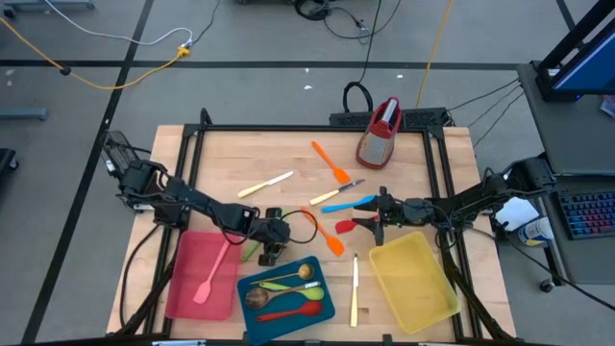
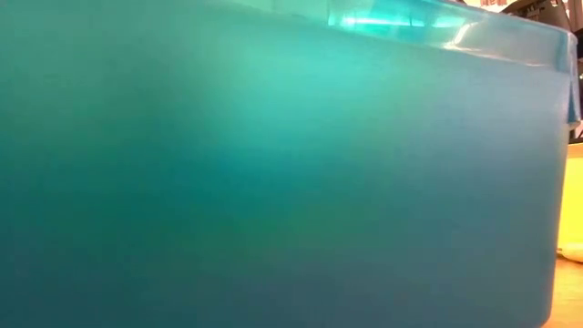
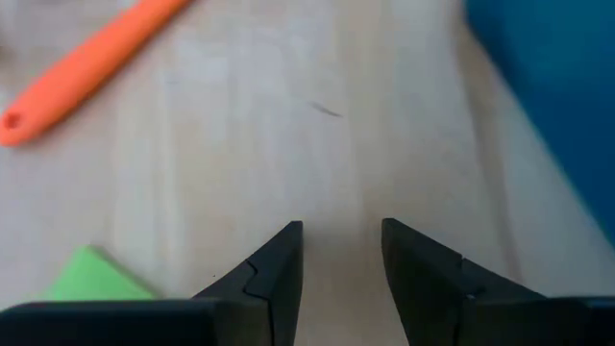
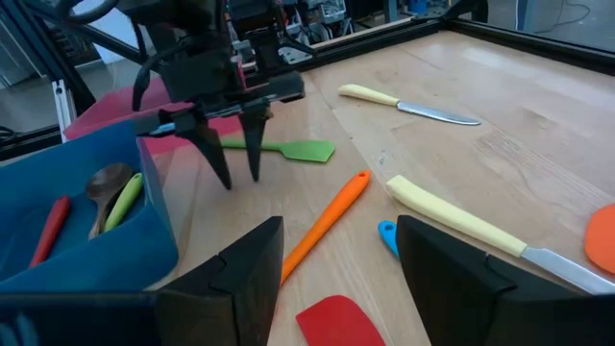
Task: Pick & Place Kitchen Items
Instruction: Adjust the blue bin
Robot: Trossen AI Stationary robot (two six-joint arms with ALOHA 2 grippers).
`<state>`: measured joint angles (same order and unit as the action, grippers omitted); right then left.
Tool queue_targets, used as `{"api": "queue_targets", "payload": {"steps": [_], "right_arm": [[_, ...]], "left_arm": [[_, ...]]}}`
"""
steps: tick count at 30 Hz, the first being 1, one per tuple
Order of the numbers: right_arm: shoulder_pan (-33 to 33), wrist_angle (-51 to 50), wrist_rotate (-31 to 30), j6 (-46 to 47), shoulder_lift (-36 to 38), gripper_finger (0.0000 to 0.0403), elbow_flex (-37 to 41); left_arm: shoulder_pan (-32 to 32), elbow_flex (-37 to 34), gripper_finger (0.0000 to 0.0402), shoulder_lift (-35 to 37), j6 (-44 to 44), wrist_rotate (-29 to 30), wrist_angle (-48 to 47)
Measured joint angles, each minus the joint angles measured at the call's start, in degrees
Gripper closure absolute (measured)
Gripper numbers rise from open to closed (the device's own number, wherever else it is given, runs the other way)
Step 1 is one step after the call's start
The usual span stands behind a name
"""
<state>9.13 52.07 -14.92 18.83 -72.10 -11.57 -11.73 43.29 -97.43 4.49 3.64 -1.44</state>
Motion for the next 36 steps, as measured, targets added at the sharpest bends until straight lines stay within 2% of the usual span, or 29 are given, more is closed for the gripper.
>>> {"api": "queue_targets", "payload": {"steps": [5,11,16,26,36], "right_arm": [[0.0,0.0,0.0,0.0,0.0,0.0206,0.0],[0.0,0.0,0.0,0.0,0.0,0.0206,0.0],[0.0,0.0,0.0,0.0,0.0,0.0206,0.0],[0.0,0.4,0.0,0.0,0.0,0.0206,0.0],[0.0,0.4,0.0,0.0,0.0,0.0206,0.0]], "left_arm": [[1.3,0.0,0.0257,0.0,0.2,0.6,0.4],[0.7,-0.2,0.0257,-0.1,-2.4,-6.2,6.9],[-1.1,-0.1,0.0257,-0.2,-4.4,-8.4,11.7],[-2.9,0.2,0.0257,-5.8,-3.5,-10.1,19.7],[0.8,0.2,0.0257,-5.9,-6.9,-9.5,19.6]]}}
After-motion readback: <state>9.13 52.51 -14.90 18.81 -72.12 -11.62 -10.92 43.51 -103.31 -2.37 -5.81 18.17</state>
